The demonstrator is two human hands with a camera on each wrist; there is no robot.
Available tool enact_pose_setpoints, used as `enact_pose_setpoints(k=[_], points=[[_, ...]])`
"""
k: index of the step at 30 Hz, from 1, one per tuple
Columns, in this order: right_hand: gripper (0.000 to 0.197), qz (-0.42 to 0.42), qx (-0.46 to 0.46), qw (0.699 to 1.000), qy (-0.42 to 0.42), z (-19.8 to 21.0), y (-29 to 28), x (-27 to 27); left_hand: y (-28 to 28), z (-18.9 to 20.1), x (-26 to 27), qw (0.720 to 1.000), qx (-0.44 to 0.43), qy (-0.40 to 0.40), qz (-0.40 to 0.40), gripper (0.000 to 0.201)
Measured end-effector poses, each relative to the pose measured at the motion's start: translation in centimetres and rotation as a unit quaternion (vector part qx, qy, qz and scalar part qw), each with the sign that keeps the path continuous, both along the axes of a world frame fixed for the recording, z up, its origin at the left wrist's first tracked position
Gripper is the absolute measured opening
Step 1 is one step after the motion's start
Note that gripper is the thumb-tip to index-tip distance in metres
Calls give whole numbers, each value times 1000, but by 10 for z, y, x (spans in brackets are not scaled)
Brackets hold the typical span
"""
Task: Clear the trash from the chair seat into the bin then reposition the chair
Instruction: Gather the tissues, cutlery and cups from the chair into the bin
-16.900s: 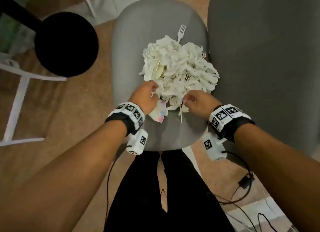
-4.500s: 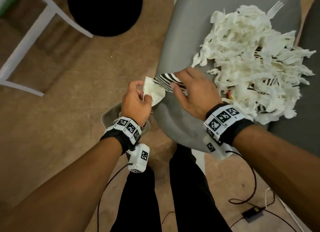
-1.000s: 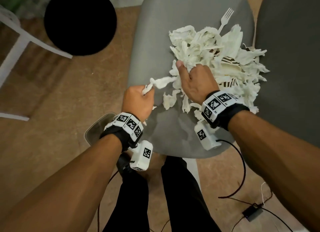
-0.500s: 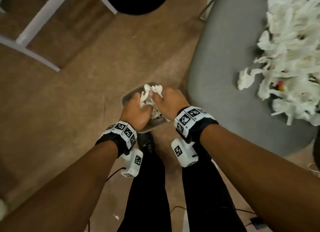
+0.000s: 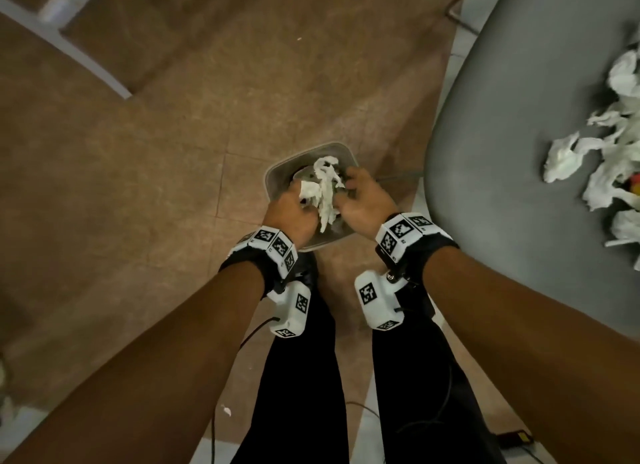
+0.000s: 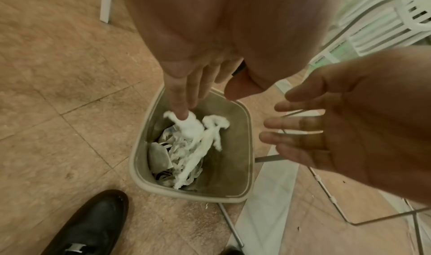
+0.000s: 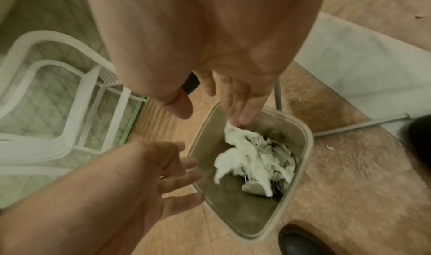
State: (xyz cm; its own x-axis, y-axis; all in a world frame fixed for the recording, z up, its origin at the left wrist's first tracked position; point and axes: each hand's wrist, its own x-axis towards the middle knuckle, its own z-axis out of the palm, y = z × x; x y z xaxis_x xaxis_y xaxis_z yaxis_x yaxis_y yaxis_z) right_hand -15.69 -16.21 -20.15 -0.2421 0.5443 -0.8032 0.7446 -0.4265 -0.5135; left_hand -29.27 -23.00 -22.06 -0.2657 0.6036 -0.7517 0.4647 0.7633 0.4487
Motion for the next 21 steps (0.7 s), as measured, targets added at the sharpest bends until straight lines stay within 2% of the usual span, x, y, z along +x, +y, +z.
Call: enact_pose_setpoints(k=[5, 7, 9, 13, 16, 19, 21], points=[[27, 6, 70, 996, 53, 38, 36, 13, 36, 25, 0, 997, 10, 27, -68, 33], [23, -1, 100, 992, 71, 61, 55, 24, 60, 39, 6, 995, 39, 36, -87, 21], [23, -14, 130, 988, 79, 83, 74, 43, 88, 56, 20, 991, 74, 40, -107, 18], [24, -59, 166, 981, 78, 112, 106, 101, 141, 82, 73, 981, 143, 31, -130, 25], [26, -108, 180, 976, 66, 122, 121, 159, 165, 94, 131, 962, 184, 11, -200, 32], [23, -134, 215, 967, 26, 130, 130, 221, 176, 103, 197, 930, 204, 8, -306, 63], [21, -144, 246, 958, 9, 134, 135, 258, 178, 101, 231, 900, 204, 17, -384, 75]])
